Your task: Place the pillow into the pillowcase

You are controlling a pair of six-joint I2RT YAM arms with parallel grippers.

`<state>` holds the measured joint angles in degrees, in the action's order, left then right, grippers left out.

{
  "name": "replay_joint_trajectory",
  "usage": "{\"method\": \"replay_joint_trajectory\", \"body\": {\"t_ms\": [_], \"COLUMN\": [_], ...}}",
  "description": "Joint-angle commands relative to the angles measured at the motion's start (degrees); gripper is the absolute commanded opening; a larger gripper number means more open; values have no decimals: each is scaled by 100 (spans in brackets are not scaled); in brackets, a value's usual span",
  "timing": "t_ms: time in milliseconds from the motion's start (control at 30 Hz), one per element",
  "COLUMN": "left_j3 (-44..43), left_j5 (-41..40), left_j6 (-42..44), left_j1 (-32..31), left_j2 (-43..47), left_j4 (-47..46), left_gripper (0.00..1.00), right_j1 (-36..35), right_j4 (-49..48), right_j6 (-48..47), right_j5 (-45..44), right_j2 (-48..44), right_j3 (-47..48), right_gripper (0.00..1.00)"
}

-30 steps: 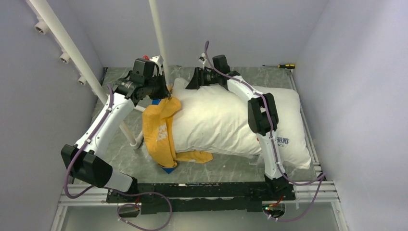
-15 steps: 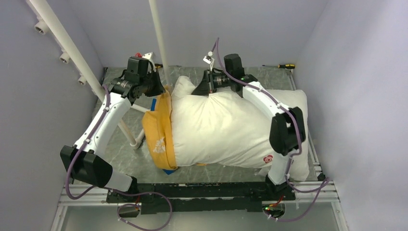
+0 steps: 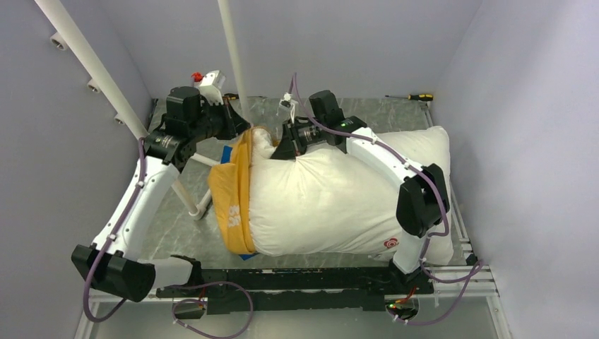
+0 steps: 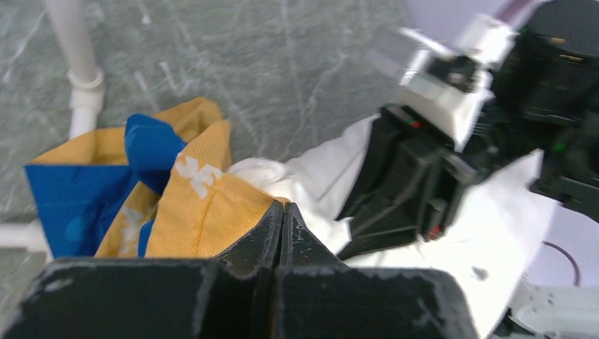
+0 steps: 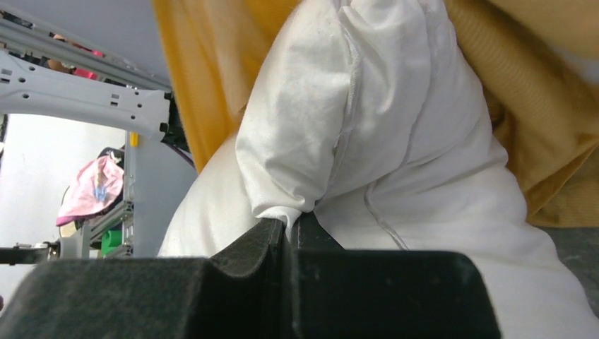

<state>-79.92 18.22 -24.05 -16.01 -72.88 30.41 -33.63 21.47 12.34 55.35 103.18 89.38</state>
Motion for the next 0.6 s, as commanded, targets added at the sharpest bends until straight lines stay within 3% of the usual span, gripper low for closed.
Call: {"method": "replay_joint_trajectory", "body": {"t_ms": [0, 167, 333, 567], "left_j3": [-270, -528, -704, -1869], "left_j5": [874, 1595, 2222, 1949], "left_j6": [-40, -403, -810, -363], "left_j1": [54, 50, -196, -1123], "left_j2": [210, -166, -512, -1069], "left_j4": [-1246, -1349, -1567, -780], "left_gripper": [0, 0, 0, 0], "right_j1": [-347, -425, -357, 281], "right_j4": [389, 108, -1561, -4351], "right_j6": [44, 116, 1230, 3350], "right_j5": [947, 1175, 1113, 464], "right_j2": [1, -20, -424, -1032], "right_j3": [255, 237, -307, -1089], "right_gripper": [0, 0, 0, 0]}}
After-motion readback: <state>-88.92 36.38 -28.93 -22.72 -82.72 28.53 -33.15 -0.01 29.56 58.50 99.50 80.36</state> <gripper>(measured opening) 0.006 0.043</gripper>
